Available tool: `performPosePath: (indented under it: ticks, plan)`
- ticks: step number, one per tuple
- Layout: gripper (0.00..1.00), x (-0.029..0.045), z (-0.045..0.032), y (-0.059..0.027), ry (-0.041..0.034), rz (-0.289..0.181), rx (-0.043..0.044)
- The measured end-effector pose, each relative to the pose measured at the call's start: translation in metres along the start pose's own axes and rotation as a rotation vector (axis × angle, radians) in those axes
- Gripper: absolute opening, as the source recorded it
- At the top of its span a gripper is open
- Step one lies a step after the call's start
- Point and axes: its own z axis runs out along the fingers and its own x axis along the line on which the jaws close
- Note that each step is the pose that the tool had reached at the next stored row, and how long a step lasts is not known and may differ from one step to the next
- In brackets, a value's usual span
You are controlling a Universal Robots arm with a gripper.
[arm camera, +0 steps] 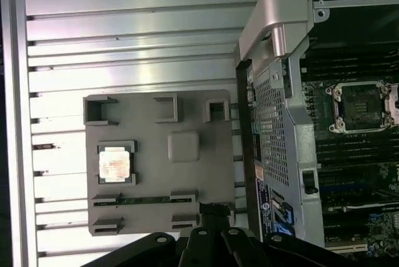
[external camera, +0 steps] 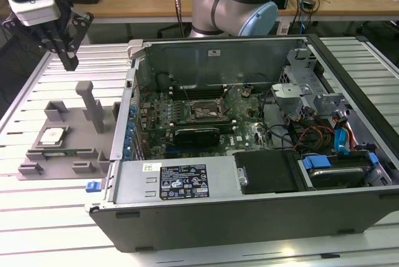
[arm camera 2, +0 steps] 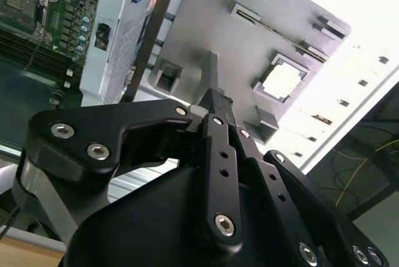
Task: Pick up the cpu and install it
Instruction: 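Reach for the cpu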
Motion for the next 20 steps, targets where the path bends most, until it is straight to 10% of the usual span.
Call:
performPosePath:
  ticks: [12,20]
  plan:
    - [0.11,0.0489,0.0005,-0.0036,-0.0016,0.0,-0.0001]
    - [0.11,0.0645,0.0332,0.0078,-0.0017,0.0,-0.0001]
